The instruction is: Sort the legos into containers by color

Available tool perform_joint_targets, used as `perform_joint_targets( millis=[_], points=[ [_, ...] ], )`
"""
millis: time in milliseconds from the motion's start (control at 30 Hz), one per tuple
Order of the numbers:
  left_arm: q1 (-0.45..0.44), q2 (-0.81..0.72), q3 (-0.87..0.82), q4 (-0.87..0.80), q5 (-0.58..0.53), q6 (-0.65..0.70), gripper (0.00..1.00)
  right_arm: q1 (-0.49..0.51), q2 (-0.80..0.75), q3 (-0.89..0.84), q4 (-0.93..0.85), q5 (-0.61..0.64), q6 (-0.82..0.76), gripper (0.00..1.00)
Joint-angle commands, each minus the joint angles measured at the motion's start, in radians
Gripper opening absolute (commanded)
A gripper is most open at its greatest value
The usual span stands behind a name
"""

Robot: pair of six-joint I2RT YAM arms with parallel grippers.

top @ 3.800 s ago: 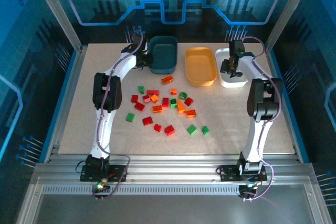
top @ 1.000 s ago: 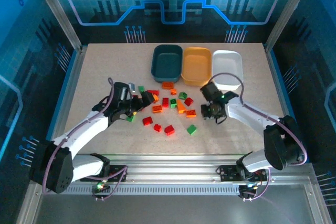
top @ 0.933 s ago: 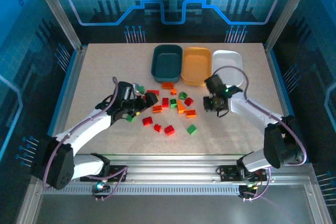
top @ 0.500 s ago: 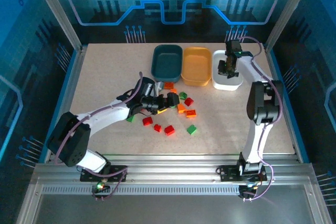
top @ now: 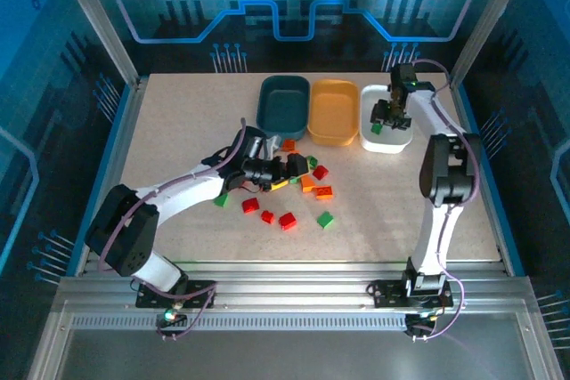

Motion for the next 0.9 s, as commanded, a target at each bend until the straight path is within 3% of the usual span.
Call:
perform_joint_targets(
  millis=[0, 167, 367, 467, 633, 800, 867],
  points=[
    [0.033, -0.050, -0.003, -0.051, -0.062, 0.027, 0.99, 0.086, -0.272, -0.182, 0.068, 0.036, 0.043, 0.58],
    [0.171, -0.177, -0.150, -0.086, -0.149, -0.052, 0.99, 0.370, -0.467, -0.493, 0.133, 0.099, 0.067, 0.68],
    [0.279, -0.349, -0.319, -0.154, -0.206, -0.053, 0.99, 0.591, -0.448, -0.634, 0.170, 0.067, 0.141, 0.79],
    [0.288, -0.406, -0.370, -0.146, -0.201, -0.063, 0.99, 0.618, -0.395, -0.634, 0.186, 0.045, 0.121, 0.86],
    [0.288, -0.427, -0.388, -0.137, -0.169, -0.069, 0.99, 0.616, -0.283, -0.627, 0.214, 0.026, 0.117, 0.87],
    [0.288, -0.431, -0.399, -0.128, -0.149, -0.075, 0.99, 0.617, -0.221, -0.606, 0.224, 0.060, 0.131, 0.80],
    [0.288, -0.441, -0.402, -0.132, -0.148, -0.076, 0.99, 0.616, -0.220, -0.613, 0.230, 0.080, 0.136, 0.69]
  ],
)
